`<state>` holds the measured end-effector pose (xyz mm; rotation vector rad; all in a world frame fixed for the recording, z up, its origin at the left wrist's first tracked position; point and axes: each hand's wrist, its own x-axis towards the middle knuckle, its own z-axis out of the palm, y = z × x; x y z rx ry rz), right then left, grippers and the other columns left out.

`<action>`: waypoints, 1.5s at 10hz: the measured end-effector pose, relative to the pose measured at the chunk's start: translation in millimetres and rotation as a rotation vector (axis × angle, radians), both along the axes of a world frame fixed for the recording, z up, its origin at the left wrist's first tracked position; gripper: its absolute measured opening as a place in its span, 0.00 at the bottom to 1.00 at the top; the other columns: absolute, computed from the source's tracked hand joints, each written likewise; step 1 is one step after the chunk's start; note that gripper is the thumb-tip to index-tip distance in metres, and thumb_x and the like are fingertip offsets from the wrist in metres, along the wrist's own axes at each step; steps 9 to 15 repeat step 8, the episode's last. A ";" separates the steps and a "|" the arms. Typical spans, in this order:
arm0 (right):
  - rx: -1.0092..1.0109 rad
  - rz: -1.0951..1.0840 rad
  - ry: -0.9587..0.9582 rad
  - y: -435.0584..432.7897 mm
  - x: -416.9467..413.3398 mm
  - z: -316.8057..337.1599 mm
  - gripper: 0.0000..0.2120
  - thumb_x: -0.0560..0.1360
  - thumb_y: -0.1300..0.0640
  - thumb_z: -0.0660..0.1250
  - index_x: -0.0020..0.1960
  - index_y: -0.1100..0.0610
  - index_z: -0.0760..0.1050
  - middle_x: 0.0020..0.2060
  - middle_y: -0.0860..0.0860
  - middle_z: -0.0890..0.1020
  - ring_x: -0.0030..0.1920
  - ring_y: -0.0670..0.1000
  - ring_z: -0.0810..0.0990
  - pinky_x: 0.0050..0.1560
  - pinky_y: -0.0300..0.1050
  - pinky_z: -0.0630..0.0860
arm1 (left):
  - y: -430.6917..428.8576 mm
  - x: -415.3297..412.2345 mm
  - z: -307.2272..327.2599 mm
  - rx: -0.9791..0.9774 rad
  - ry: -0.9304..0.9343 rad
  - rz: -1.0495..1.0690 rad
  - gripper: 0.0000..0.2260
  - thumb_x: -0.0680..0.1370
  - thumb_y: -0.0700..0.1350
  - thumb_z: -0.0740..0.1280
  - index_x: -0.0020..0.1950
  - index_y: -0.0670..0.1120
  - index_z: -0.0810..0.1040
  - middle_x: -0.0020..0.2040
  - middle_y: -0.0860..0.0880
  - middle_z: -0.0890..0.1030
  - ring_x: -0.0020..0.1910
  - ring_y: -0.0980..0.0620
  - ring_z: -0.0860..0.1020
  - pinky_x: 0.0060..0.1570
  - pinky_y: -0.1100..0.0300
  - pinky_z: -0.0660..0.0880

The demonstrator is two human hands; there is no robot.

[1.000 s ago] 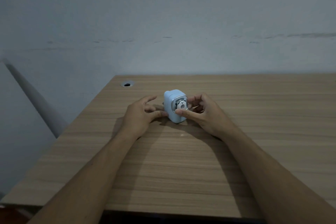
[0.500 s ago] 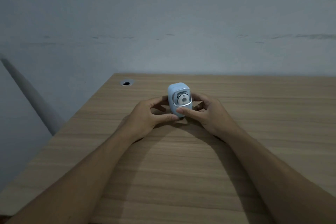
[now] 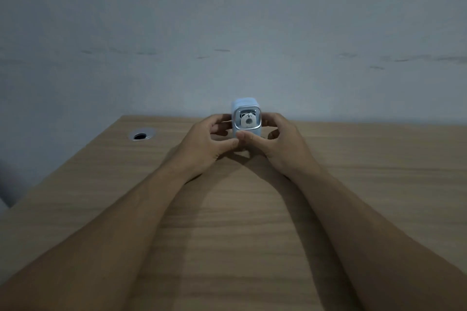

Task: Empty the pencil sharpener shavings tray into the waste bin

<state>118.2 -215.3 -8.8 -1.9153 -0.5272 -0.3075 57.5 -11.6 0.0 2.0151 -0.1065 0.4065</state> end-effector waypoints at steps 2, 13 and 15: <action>-0.069 -0.031 0.017 9.4 50.6 -3.5 0.35 0.69 0.32 0.82 0.71 0.47 0.82 0.65 0.44 0.86 0.50 0.42 0.79 0.50 0.38 0.74 | 4.0 47.5 0.8 0.104 0.028 -0.048 0.25 0.81 0.43 0.78 0.78 0.50 0.80 0.66 0.51 0.89 0.66 0.53 0.87 0.71 0.52 0.82; -0.511 -0.220 -0.098 18.8 49.0 -12.8 0.39 0.79 0.33 0.72 0.77 0.62 0.74 0.71 0.60 0.82 0.74 0.62 0.77 0.75 0.55 0.65 | 10.2 69.2 -22.4 0.611 0.118 0.291 0.35 0.70 0.74 0.62 0.67 0.53 0.84 0.69 0.47 0.86 0.71 0.41 0.81 0.70 0.44 0.79; -0.511 -0.220 -0.098 18.8 49.0 -12.8 0.39 0.79 0.33 0.72 0.77 0.62 0.74 0.71 0.60 0.82 0.74 0.62 0.77 0.75 0.55 0.65 | 10.2 69.2 -22.4 0.611 0.118 0.291 0.35 0.70 0.74 0.62 0.67 0.53 0.84 0.69 0.47 0.86 0.71 0.41 0.81 0.70 0.44 0.79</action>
